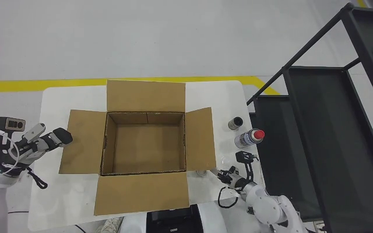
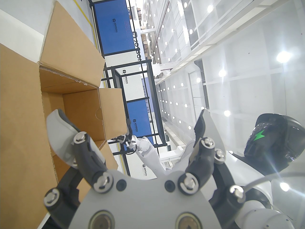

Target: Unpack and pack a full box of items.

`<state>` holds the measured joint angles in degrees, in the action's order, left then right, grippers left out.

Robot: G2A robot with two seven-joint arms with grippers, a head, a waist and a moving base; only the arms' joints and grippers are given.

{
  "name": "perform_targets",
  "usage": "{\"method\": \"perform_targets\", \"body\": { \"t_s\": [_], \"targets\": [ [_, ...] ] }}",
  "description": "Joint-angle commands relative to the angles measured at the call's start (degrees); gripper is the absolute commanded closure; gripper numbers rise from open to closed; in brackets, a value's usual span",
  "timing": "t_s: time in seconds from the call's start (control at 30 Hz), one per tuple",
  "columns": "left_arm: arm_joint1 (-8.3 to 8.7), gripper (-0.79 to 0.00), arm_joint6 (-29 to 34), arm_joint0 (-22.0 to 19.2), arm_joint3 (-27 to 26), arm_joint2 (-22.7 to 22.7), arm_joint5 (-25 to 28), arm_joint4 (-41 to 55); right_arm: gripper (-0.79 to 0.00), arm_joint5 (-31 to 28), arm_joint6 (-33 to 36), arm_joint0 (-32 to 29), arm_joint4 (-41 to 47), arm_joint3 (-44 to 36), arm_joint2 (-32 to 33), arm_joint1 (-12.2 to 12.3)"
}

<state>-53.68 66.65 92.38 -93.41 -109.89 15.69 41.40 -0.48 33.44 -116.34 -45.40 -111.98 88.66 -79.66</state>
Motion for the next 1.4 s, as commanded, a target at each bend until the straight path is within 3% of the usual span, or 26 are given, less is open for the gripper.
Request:
{"method": "perform_targets", "body": {
  "t_s": [0.0, 0.23, 0.27, 0.33, 0.4, 0.57, 0.87, 1.17, 1.37],
  "targets": [
    [0.00, -0.785, 0.0, 0.0, 0.0, 0.0, 0.0, 0.0, -0.785, 3.7, -0.7, 1.4, -3.2, 1.3, -2.2, -0.1],
    [0.00, -0.785, 0.0, 0.0, 0.0, 0.0, 0.0, 0.0, -0.785, 11.3, -1.9, 5.0, -10.6, 5.5, -9.2, -0.5],
    [0.00, -0.785, 0.0, 0.0, 0.0, 0.0, 0.0, 0.0, -0.757, 12.0, -1.6, 5.5, -10.7, 5.9, -9.8, -0.5],
    [0.00, -0.785, 0.0, 0.0, 0.0, 0.0, 0.0, 0.0, -0.597, 13.3, -1.1, 6.4, -11.1, 6.8, -10.8, -0.6],
    [0.00, -0.785, 0.0, 0.0, 0.0, 0.0, 0.0, 0.0, -0.563, 14.2, -0.3, 7.3, -11.1, 7.4, -11.6, -0.6],
    [0.00, -0.785, 0.0, 0.0, 0.0, 0.0, 0.0, 0.0, -0.394, 16.0, 0.1, 8.5, -10.2, 8.0, -12.4, -0.7],
    [0.00, -0.785, 0.0, 0.0, 0.0, 0.0, 0.0, 0.0, -0.416, 19.1, 1.4, 10.4, -8.4, 9.0, -12.9, -0.6],
    [0.00, -0.785, 0.0, 0.0, 0.0, 0.0, 0.0, 0.0, -0.311, 20.9, 2.0, 12.6, -8.0, 10.5, -14.4, -0.6],
    [0.00, -0.785, 0.0, 0.0, 0.0, 0.0, 0.0, 0.0, -0.283, 22.0, 2.0, 13.2, -8.2, 11.3, -15.1, -0.5]
  ]
}}
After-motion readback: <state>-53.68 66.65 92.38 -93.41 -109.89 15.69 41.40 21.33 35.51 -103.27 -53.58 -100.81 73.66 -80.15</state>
